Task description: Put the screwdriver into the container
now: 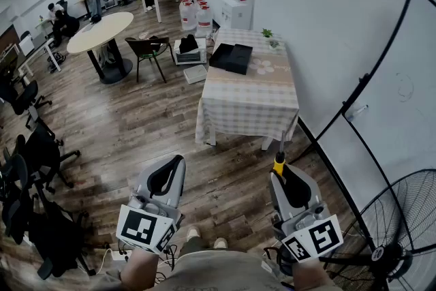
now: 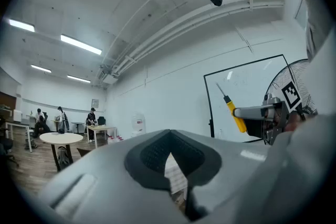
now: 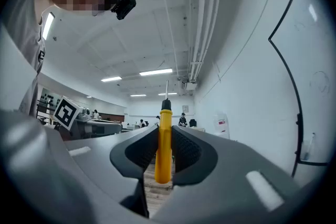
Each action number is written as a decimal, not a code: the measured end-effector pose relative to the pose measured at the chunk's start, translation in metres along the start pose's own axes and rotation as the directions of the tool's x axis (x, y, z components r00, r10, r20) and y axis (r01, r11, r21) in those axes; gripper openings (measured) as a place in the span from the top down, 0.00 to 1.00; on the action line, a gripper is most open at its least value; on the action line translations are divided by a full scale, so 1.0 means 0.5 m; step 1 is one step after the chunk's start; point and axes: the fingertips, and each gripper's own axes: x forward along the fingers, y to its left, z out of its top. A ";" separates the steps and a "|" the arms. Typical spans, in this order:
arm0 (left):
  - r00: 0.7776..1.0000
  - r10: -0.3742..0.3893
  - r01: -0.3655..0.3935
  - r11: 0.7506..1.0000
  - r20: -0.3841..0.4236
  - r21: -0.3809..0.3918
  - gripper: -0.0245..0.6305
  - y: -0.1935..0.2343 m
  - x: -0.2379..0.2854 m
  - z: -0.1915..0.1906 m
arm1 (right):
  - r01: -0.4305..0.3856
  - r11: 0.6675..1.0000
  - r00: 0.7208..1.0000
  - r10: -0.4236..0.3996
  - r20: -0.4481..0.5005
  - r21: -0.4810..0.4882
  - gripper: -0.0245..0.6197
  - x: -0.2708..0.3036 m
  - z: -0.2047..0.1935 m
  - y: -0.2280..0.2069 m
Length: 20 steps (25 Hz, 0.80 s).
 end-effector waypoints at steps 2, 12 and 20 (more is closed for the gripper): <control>1.000 0.000 0.000 1.000 -0.002 -0.001 0.96 0.001 0.002 0.000 | 0.010 1.000 1.000 -0.010 -0.007 0.010 0.80 0.003 -0.003 -0.006; 1.000 0.002 -0.001 1.000 -0.024 0.015 0.96 -0.016 0.007 -0.003 | -0.004 0.997 1.000 0.004 0.010 0.077 0.80 -0.007 -0.007 -0.018; 0.999 -0.001 0.002 1.000 -0.039 0.026 0.96 -0.014 0.027 -0.014 | -0.007 0.995 1.000 0.008 -0.008 0.100 0.80 -0.001 -0.027 -0.024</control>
